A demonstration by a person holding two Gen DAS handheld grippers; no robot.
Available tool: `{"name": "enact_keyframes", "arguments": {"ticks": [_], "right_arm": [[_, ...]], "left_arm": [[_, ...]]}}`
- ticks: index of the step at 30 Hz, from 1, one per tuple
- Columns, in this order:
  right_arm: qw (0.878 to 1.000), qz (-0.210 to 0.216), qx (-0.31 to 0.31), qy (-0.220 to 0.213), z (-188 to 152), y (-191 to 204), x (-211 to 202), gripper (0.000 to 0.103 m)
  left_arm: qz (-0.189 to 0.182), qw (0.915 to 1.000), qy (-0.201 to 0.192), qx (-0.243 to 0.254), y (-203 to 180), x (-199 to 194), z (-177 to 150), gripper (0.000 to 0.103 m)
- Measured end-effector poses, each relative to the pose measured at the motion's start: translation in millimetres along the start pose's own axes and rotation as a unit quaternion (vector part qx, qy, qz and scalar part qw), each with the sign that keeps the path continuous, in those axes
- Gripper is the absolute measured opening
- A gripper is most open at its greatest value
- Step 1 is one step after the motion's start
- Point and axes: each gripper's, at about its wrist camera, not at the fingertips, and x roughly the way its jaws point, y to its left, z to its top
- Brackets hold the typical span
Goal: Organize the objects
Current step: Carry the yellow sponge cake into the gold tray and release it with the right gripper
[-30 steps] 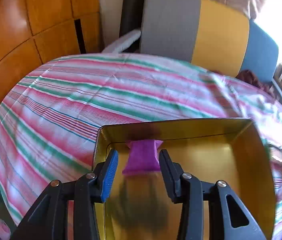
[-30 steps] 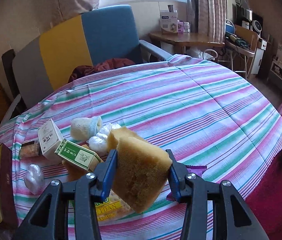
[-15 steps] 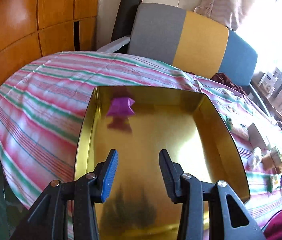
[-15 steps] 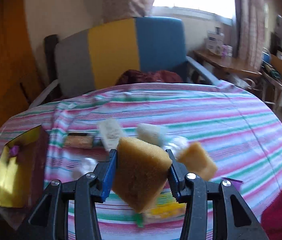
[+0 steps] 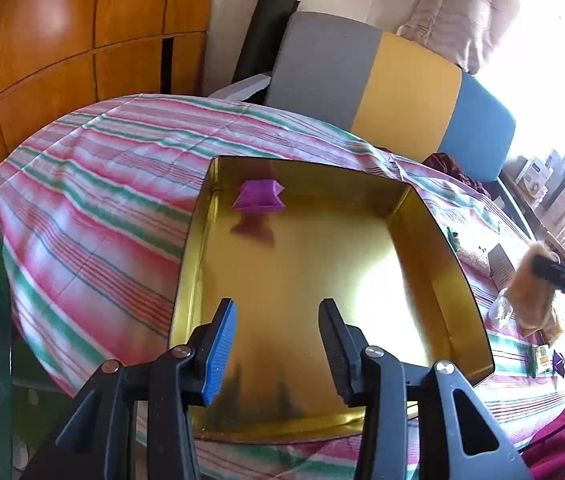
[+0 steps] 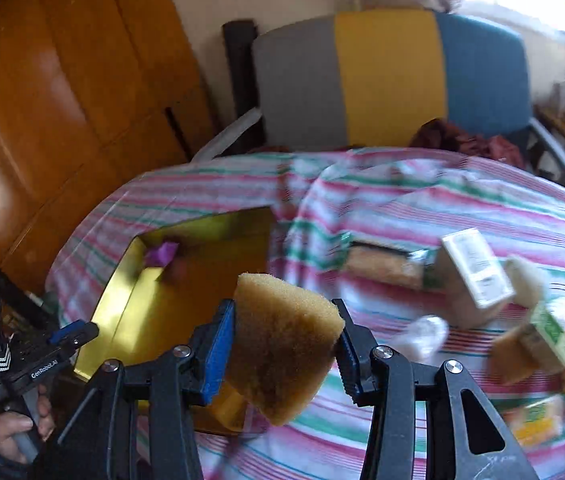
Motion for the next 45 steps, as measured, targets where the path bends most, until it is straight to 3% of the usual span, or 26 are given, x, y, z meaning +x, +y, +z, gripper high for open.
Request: {"name": "enact_keyframes", "arguments": {"ticks": [9,13,15,17,18,30,39,45], "right_arm": [[0.991,0.073,-0.01,0.111,10,67,101,0.049],[0.984,0.116,0.002,0.134,28,99,143,0.055],[0.981,0.14,0.013,0.132,36,111,153,0.068],[0.981,0.147,0.017,0.128,39,118,156,0.095],[0.981,0.147,0.016,0.124,40,120,155,0.098],[0.991,0.071,-0.032,0.107,16,104,126,0.102],[0.995,-0.022,-0.086,0.038,-2,100,84,0.103],[0.993,-0.062,-0.098,0.003,-9,89,57,0.103]], "left_arm": [[0.02,0.9995,-0.004,-0.023,24,-8,-6,0.043],[0.023,0.9991,-0.003,-0.036,35,-7,-8,0.043],[0.024,0.999,-0.002,-0.039,38,-7,-8,0.043],[0.027,0.9988,-0.003,-0.041,41,-7,-9,0.043],[0.03,0.9987,-0.005,-0.041,42,-7,-10,0.043],[0.04,0.9984,-0.011,-0.038,42,-9,-11,0.043],[0.037,0.999,-0.021,-0.01,24,-20,-11,0.043],[0.03,0.9993,-0.019,0.008,8,-22,-13,0.043]]}}
